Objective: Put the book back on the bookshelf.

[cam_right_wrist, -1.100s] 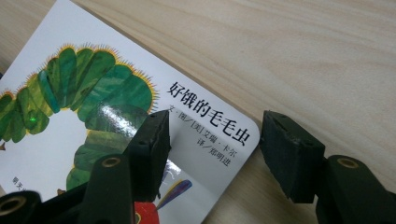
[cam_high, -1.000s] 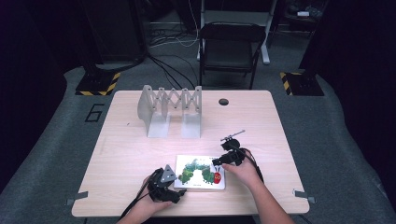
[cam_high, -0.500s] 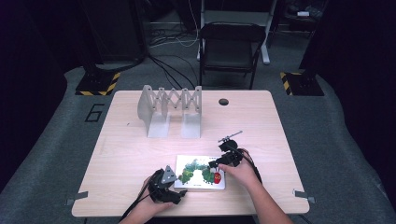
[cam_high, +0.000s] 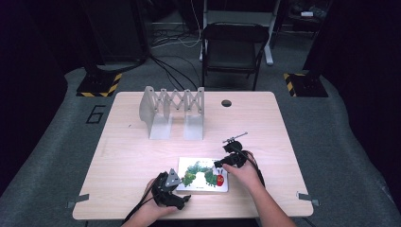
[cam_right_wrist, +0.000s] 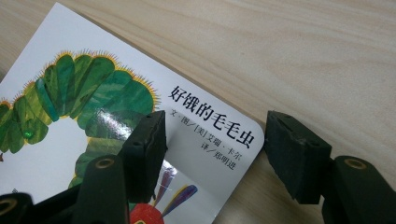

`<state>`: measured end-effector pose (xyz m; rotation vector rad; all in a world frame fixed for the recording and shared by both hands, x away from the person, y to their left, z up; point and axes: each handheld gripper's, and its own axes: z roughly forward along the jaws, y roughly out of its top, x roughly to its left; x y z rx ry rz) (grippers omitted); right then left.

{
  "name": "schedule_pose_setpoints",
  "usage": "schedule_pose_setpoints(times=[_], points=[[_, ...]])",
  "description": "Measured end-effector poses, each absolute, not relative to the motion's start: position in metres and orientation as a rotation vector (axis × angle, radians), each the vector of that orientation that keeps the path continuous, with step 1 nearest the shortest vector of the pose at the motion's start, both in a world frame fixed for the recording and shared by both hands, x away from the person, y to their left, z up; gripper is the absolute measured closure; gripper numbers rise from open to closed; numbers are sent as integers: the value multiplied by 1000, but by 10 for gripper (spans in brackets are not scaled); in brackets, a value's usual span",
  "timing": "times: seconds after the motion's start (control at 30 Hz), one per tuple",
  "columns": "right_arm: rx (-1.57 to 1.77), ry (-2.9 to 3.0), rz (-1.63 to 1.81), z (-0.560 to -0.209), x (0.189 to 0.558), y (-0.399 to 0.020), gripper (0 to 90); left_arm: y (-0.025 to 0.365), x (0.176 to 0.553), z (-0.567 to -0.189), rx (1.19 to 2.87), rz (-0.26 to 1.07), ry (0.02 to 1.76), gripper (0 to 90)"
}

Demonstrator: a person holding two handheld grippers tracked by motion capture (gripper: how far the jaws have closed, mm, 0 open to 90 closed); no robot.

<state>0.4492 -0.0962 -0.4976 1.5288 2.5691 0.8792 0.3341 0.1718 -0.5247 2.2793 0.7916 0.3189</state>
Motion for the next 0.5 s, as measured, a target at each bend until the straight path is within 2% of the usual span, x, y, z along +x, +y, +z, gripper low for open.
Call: schedule_pose_setpoints(times=[0.1, 0.37, 0.5], points=[[1530, 2568, 875, -497, 450, -96, 401, 174, 335, -523, 2277, 319, 804, 160], [1540, 2550, 873, -496, 449, -96, 428, 173, 333, -523, 2254, 341, 834, 187], [1533, 2550, 867, -496, 449, -95, 428, 173, 333, -523, 2270, 340, 828, 170]])
